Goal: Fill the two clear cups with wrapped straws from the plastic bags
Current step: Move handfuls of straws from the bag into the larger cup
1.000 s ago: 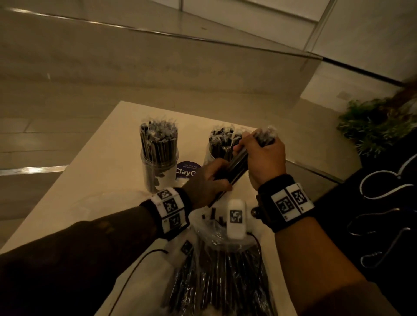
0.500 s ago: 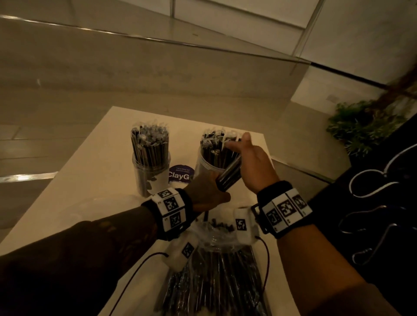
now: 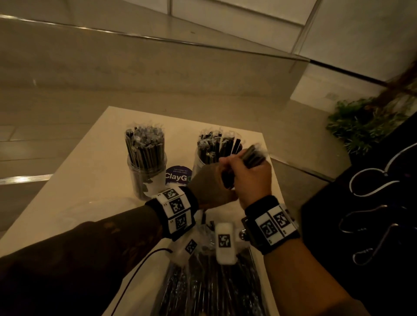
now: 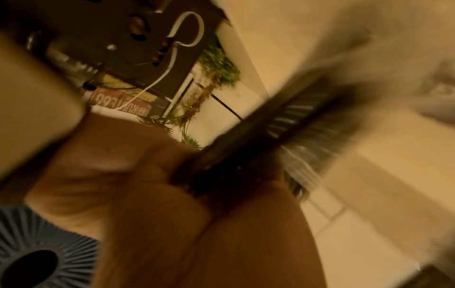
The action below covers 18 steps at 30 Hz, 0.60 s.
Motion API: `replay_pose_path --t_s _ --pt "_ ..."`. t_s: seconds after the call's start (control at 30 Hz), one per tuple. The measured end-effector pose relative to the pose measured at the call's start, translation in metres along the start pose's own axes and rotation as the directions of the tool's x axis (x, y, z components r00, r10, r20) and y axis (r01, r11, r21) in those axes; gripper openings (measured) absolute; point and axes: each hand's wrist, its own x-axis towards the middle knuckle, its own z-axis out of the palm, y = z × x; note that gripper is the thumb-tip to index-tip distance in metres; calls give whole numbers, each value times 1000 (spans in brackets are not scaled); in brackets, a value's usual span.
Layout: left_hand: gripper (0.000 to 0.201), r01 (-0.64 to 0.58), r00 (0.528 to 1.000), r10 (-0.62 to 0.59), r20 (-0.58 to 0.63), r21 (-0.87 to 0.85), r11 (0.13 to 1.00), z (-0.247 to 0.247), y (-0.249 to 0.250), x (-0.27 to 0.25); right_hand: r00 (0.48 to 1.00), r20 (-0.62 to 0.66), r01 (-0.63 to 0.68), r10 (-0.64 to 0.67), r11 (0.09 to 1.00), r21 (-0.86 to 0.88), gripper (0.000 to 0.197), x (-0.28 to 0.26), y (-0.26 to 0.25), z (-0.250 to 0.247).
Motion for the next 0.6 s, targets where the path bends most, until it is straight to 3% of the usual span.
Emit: replay_pose_path --t_s 0.07,0.17,0.27,0.33,0.43,0.6 --pt "68 116 993 -116 -10 172 978 -7 -20 -4 982 -139 127 -128 992 -13 25 12 -22 -9" --pt "72 177 982 -190 5 349 921 -13 -41 -8 902 -278 327 -331 943 -65 23 34 -57 -21" --pt "49 235 972 -228 -66 374 897 -9 -45 -1 877 -303 378 -373 925 -45 3 57 -68 -10" --pt "32 279 960 -262 -96 324 904 -7 -43 7 896 -296 328 -332 942 -63 17 71 -58 8" --pt "22 313 949 -293 -119 222 923 -6 -45 14 965 -184 152 -187 970 -189 34 82 -17 33" --pt "23 258 964 -233 -128 243 935 -4 -53 18 998 35 -32 60 848 -529 50 83 39 43"
